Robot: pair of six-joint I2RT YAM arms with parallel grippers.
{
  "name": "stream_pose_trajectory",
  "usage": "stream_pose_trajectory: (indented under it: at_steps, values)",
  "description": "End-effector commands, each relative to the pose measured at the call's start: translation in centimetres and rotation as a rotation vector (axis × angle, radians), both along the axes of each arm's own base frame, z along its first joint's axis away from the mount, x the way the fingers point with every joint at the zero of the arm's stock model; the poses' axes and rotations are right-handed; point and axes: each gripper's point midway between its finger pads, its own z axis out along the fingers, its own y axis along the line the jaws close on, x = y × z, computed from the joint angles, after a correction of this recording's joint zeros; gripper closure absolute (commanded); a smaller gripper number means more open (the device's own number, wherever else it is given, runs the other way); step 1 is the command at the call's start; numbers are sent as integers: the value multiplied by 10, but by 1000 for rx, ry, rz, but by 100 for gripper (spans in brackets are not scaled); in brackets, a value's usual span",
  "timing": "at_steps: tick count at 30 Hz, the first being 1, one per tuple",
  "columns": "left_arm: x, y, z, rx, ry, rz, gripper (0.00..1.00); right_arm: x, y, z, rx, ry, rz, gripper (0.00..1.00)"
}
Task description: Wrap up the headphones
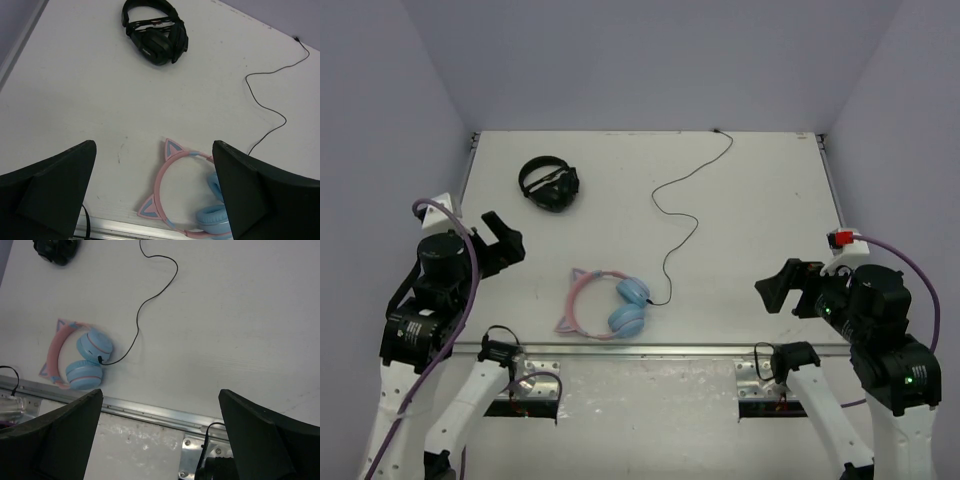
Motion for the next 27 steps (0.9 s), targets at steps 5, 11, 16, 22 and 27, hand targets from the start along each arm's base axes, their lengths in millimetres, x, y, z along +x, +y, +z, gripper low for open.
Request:
stream_pose_trajectory:
  at_steps: [5, 11, 16, 22, 27]
  values:
    - [14, -27, -6, -95, 43, -101, 0, 14, 9, 8, 34, -46, 32, 1]
    - [37, -74, -122, -331, 311, -160, 0, 33, 35, -11, 95, 17, 149, 1]
    - [28, -105, -180, -234, 562, -92, 0, 49, 45, -34, 126, 37, 176, 1]
    - [6, -115, -239, 12, 787, -118, 0, 47, 49, -27, 144, -17, 205, 1]
    - [13, -112, -273, 106, 847, -103, 3, 40, 55, -18, 160, -59, 254, 1]
